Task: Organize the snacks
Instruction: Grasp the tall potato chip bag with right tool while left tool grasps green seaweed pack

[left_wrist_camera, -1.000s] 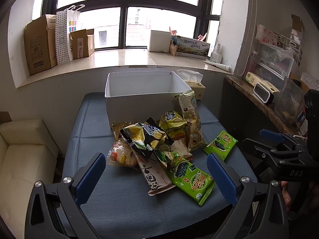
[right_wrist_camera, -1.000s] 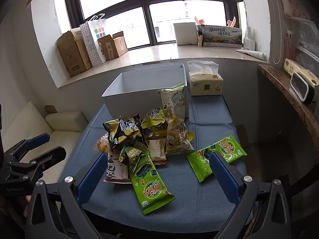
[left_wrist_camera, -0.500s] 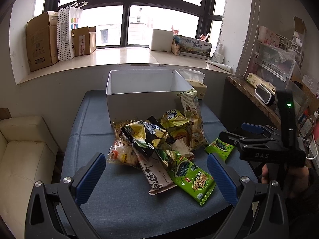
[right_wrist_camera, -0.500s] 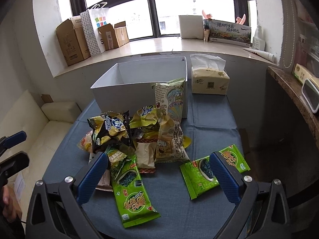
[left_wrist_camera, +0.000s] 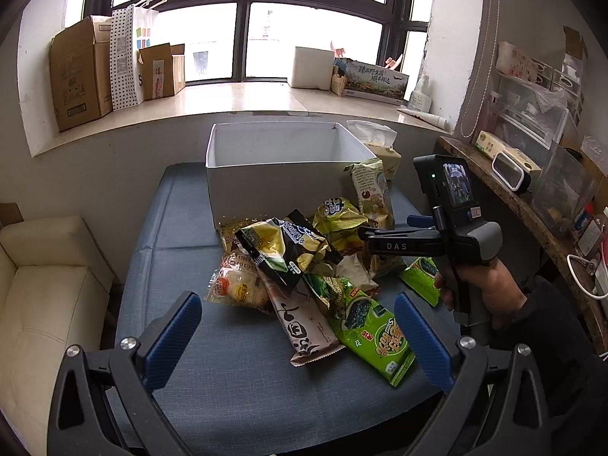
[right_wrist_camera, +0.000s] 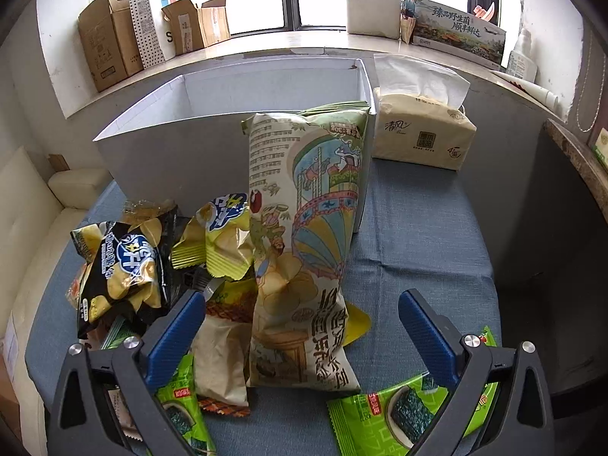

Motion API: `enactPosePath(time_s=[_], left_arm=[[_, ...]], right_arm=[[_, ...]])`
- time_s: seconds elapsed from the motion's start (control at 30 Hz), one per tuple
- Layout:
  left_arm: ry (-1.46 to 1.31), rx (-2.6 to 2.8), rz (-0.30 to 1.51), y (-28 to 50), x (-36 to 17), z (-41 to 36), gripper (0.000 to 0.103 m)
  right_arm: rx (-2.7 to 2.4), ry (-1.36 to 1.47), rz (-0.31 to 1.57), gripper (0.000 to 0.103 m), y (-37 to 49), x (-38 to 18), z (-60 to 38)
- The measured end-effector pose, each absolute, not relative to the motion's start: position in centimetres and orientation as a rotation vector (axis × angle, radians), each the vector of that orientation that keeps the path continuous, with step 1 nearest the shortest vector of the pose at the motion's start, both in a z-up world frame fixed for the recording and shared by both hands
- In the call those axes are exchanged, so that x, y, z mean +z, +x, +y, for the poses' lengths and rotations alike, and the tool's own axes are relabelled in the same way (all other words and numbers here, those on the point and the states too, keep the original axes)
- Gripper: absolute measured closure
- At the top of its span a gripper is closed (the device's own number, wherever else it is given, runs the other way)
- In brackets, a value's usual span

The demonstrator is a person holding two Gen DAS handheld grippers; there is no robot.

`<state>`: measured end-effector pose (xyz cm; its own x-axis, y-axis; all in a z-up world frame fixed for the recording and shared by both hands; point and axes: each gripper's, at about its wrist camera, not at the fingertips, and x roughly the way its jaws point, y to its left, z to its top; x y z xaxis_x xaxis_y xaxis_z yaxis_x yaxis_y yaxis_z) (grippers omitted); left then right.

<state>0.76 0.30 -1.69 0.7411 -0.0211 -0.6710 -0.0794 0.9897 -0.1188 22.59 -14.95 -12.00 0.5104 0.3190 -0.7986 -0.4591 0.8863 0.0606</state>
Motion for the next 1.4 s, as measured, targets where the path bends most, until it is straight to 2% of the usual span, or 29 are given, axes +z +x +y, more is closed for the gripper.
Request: enactPosePath(time_s=[0.03, 0.07, 0.1, 0.37, 0.67, 0.93, 1.1, 1.4], left_arm=[[-0.144, 0.034, 0.737, 0.8, -1.8, 0.3, 0.000], [-0.145, 0.035, 0.739, 0.9, -1.9, 0.4, 0.000], [-0.147, 0.034, 0.740, 0.9, -1.9, 0.4, 0.000], [-0.140, 0.029, 0.746, 1.2, -2.4, 0.1, 0.000], [-0.145, -0.076, 0.718, 2.9, -2.6, -1.3, 0.000], [0.057, -0.286, 0.733, 7.5, -3.3, -11.0, 0.000], [0.133, -0.383, 0.768, 11.5, -5.5, -17.2, 0.000], [0.225, -0.406, 0.964, 19.0, -12.9, -23.8, 0.000]], right_arm=[[0.477, -0.160, 0.938, 0.023, 22.9, -12.2, -14.9], [0.480, -0.162, 0.963, 0.052, 23.2, -12.6, -14.9], [0.471, -0.181, 0.976, 0.054, 23.2, -12.8, -14.7], [0.470, -0.195, 0.939, 0.059, 21.3, -11.6, -15.7], [0.533, 0.047, 0.806, 0.060, 20.1, -5.5, -20.3], [0.369, 0.005, 0.671, 0.059, 15.7, 0.7, -26.3], [0.214, 0.000, 0.638, 0.059, 13.2, 1.8, -32.1], [0.088, 0.037, 0.643, 0.060, 9.7, 1.5, -39.3]])
